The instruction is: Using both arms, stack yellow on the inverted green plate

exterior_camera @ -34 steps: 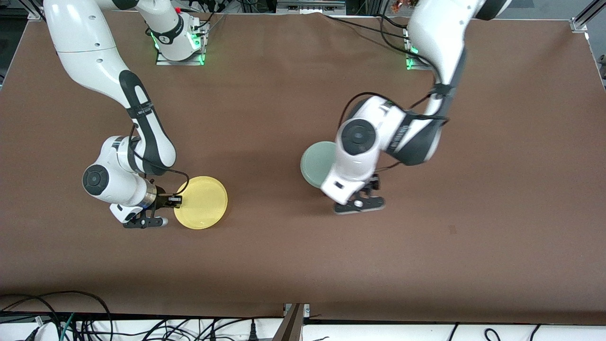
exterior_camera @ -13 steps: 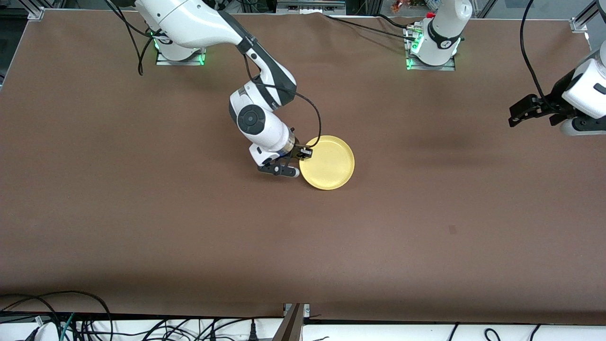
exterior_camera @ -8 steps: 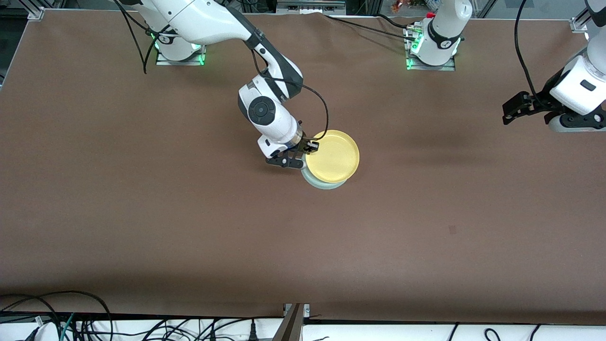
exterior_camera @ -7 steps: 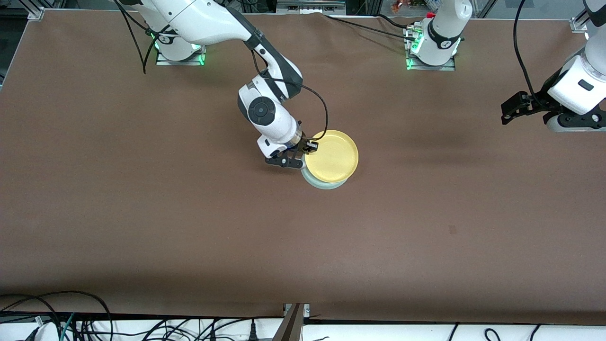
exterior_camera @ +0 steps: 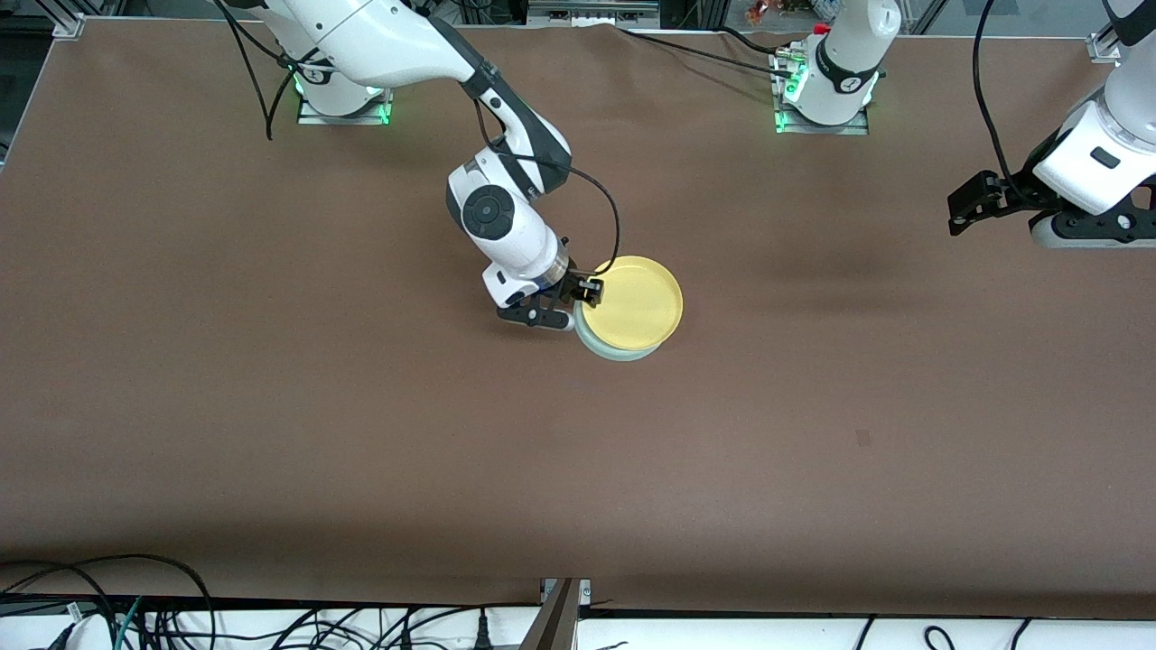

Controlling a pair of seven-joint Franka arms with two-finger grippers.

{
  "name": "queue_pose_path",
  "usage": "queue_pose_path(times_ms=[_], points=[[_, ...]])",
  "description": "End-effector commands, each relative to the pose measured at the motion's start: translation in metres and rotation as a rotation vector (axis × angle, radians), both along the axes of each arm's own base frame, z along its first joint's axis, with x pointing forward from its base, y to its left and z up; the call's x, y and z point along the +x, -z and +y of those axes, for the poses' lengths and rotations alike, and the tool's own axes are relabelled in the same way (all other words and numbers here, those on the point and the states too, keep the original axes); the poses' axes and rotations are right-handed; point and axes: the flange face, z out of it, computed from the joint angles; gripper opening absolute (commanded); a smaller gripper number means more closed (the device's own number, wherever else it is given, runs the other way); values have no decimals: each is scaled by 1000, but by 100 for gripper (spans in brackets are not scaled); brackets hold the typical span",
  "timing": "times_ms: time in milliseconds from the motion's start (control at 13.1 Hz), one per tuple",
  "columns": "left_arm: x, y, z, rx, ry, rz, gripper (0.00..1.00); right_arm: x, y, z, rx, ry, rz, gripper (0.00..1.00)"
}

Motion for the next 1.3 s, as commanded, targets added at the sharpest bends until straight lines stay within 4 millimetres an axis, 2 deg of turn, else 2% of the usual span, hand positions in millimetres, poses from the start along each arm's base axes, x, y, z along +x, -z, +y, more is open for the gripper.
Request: queue_pose_path(times_ms=[0, 76, 229, 382, 535, 688, 841, 994, 1070, 1146, 1223], points=[[-7, -4, 2, 26, 15, -14, 100, 38, -98, -60, -59, 37, -16, 100], [-7, -4, 2, 26, 16, -12, 100, 52, -136, -89, -84, 42, -5, 100], [-7, -4, 2, 26, 16, -12, 100, 59, -205, -142, -97, 36, -10, 100], [-7, -4, 1, 26, 18, -14, 100, 63, -255, -198, -100, 29, -27, 100], [-7, -5, 0, 26, 21, -17, 100, 59, -294, -259, -108, -38, -22, 100], [-7, -5, 0, 26, 21, -15, 100, 42, -322, -304, -110, -64, 33, 100], [-7, -5, 0, 26, 21, -17, 100, 36, -337, -353, -167, -118, 47, 100], [-6, -4, 0, 26, 21, -15, 100, 21, -361, -387, -195, -158, 21, 100], [-7, -5, 0, 26, 21, -17, 100, 18, -363, -410, -218, -179, 33, 100], [-6, -4, -1, 26, 21, -15, 100, 15, -368, -422, -261, -229, 21, 100], [-7, -5, 0, 26, 21, -17, 100, 14, -373, -425, -282, -272, 6, 100]])
